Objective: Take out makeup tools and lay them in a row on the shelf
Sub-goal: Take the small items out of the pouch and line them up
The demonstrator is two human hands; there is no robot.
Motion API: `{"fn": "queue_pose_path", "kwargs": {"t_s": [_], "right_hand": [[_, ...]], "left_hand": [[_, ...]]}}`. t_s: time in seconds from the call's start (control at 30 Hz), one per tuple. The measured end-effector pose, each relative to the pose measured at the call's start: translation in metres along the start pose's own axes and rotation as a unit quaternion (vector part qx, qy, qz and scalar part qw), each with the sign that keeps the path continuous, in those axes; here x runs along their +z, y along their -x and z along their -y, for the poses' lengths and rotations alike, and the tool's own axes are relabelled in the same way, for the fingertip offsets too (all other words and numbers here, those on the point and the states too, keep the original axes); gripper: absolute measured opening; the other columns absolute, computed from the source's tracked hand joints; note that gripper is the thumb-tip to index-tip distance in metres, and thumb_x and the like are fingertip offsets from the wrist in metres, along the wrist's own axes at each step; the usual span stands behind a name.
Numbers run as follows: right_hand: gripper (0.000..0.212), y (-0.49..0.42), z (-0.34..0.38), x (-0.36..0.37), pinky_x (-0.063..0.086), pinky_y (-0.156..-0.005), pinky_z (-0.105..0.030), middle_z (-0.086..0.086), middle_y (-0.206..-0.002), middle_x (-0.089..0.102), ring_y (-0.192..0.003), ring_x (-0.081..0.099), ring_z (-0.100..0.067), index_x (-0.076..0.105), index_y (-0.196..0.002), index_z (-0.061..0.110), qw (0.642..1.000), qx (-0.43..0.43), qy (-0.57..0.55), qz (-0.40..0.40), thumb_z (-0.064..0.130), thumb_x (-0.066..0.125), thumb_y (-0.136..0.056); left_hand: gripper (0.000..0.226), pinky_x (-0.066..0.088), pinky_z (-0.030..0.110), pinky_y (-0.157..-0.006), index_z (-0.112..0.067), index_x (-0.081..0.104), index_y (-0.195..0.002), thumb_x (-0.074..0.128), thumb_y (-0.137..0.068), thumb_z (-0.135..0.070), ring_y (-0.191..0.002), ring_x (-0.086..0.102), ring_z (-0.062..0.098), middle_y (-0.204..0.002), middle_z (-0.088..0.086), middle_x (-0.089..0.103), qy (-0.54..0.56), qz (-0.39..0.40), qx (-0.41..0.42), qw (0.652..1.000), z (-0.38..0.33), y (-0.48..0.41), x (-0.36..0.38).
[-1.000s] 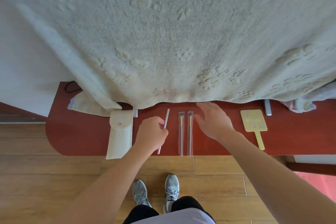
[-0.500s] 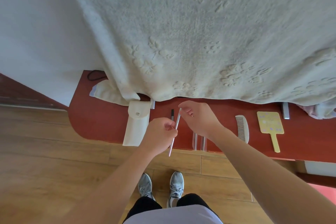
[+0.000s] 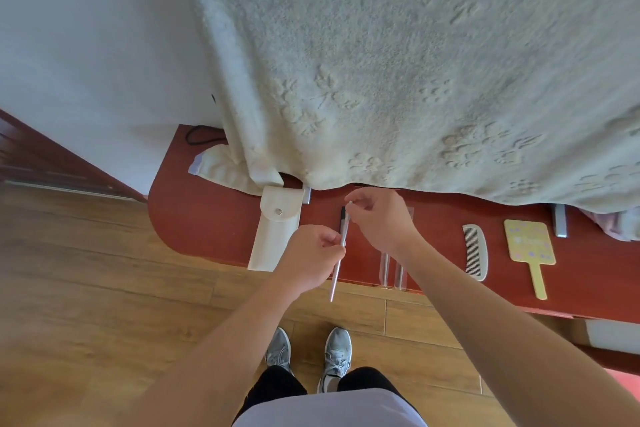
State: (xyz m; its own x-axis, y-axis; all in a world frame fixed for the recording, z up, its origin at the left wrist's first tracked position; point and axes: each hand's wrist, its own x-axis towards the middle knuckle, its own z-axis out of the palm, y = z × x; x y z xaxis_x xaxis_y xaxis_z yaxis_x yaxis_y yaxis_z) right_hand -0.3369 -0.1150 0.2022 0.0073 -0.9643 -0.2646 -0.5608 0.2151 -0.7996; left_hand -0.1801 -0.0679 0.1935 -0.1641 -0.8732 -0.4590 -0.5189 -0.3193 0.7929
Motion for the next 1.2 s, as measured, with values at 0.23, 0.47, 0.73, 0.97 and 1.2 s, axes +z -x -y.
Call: {"fn": "queue_pose_path", "kwargs": {"t_s": [0.23, 0.47, 0.73, 0.97, 1.2], "right_hand": [[0.013, -0.026, 0.005, -0.032, 0.058, -0.064, -0.039, -0.001, -0.073, 0.071, -0.065, 0.066, -0.020, 0.071, -0.098, 0.015, 0.995, 0.050, -0.069, -0.054, 0.013, 0.062, -0.089], [0.021, -0.012, -0.029, -0.027, 0.042, -0.060, -0.015, 0.008, -0.093, 0.069, -0.067, 0.058, -0.001, 0.070, -0.110, 0.020, 0.996, 0.047, 0.062, -0.037, 0.021, 0.059, -0.093], [0.019, 0.005, -0.065, -0.043, 0.043, -0.071, -0.019, 0.009, -0.088, 0.067, -0.085, 0.062, -0.008, 0.072, -0.107, 0.021, 0.990, 0.081, 0.101, -0.053, 0.022, 0.060, -0.092], [0.018, 0.011, -0.089, -0.060, 0.040, -0.063, -0.013, 0.011, -0.091, 0.069, -0.089, 0.064, -0.008, 0.071, -0.107, 0.025, 0.985, 0.112, 0.117, -0.058, 0.026, 0.061, -0.092], [0.022, 0.008, -0.098, -0.060, 0.039, -0.061, -0.010, 0.008, -0.097, 0.071, -0.088, 0.064, -0.008, 0.070, -0.112, 0.024, 0.984, 0.126, 0.117, -0.046, 0.027, 0.060, -0.093]], "left_hand": [[0.010, 0.061, 0.041, -0.074, -0.016, 0.075, -0.085, 0.065, -0.086, -0.017, -0.070, 0.070, 0.016, -0.076, -0.001, 0.071, -0.038, -0.011, -0.027, 0.999, 0.036, 0.008, 0.005], [0.015, 0.039, 0.007, -0.068, -0.017, 0.073, -0.104, 0.064, -0.094, -0.023, -0.076, 0.059, 0.003, -0.096, -0.008, 0.071, -0.142, -0.085, 0.011, 0.986, 0.033, -0.018, 0.031], [0.015, 0.057, 0.021, -0.070, -0.012, 0.070, -0.102, 0.061, -0.097, -0.024, -0.080, 0.072, 0.018, -0.092, 0.002, 0.073, -0.226, -0.078, 0.007, 0.971, 0.012, -0.064, 0.075], [0.013, 0.062, 0.034, -0.069, -0.012, 0.066, -0.101, 0.060, -0.098, -0.022, -0.080, 0.072, 0.022, -0.090, 0.005, 0.071, -0.290, -0.058, 0.000, 0.955, 0.010, -0.089, 0.093], [0.021, 0.060, 0.030, -0.075, -0.013, 0.066, -0.111, 0.061, -0.098, -0.028, -0.088, 0.072, 0.020, -0.097, 0.004, 0.072, -0.299, -0.056, 0.006, 0.953, 0.018, -0.093, 0.098]]}}
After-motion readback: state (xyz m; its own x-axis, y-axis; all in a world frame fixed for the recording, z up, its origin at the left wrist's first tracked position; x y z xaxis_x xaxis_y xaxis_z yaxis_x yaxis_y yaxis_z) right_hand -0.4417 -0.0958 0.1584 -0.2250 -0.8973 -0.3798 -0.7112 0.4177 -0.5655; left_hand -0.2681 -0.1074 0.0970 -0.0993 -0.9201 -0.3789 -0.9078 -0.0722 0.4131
